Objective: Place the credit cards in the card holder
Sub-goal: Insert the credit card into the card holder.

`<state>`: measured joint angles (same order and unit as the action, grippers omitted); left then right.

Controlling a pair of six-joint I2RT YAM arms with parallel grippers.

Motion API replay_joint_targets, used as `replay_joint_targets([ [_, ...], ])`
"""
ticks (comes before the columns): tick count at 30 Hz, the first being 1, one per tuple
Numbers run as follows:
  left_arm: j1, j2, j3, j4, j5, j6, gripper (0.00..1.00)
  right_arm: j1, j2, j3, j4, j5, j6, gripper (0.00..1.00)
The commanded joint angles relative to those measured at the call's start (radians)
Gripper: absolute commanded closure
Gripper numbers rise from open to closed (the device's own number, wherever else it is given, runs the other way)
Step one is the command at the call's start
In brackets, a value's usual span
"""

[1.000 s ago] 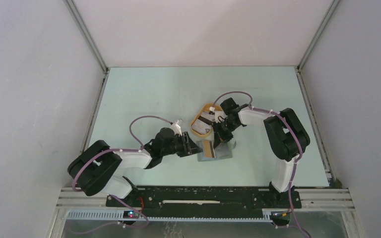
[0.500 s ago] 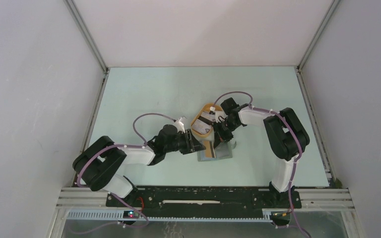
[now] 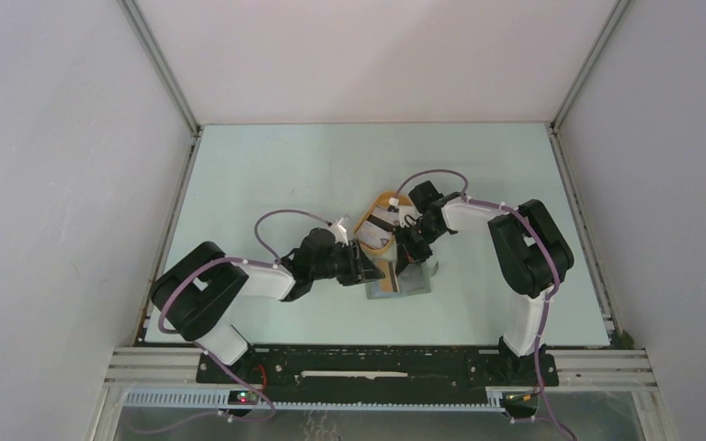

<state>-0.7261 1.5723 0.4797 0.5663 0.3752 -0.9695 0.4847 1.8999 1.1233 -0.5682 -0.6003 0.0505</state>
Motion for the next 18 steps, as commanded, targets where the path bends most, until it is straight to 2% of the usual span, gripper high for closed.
replay_joint_targets([
  [1,-0.006,0.034,0.068,0.033,0.037,-0.008,0.59,-0.001,0.031,0.009,-0.003,0.069,-0.012,0.91],
  [7,-0.019,0.047,0.098,0.033,0.057,-0.006,0.59,-0.005,0.0,0.009,-0.01,0.045,-0.044,0.89],
  [11,-0.022,0.042,0.113,0.033,0.065,-0.006,0.59,-0.018,-0.052,0.01,-0.018,-0.013,-0.094,0.84],
  [18,-0.032,0.08,0.161,0.034,0.093,-0.005,0.59,-0.132,-0.16,0.009,-0.056,-0.096,-0.187,0.73],
])
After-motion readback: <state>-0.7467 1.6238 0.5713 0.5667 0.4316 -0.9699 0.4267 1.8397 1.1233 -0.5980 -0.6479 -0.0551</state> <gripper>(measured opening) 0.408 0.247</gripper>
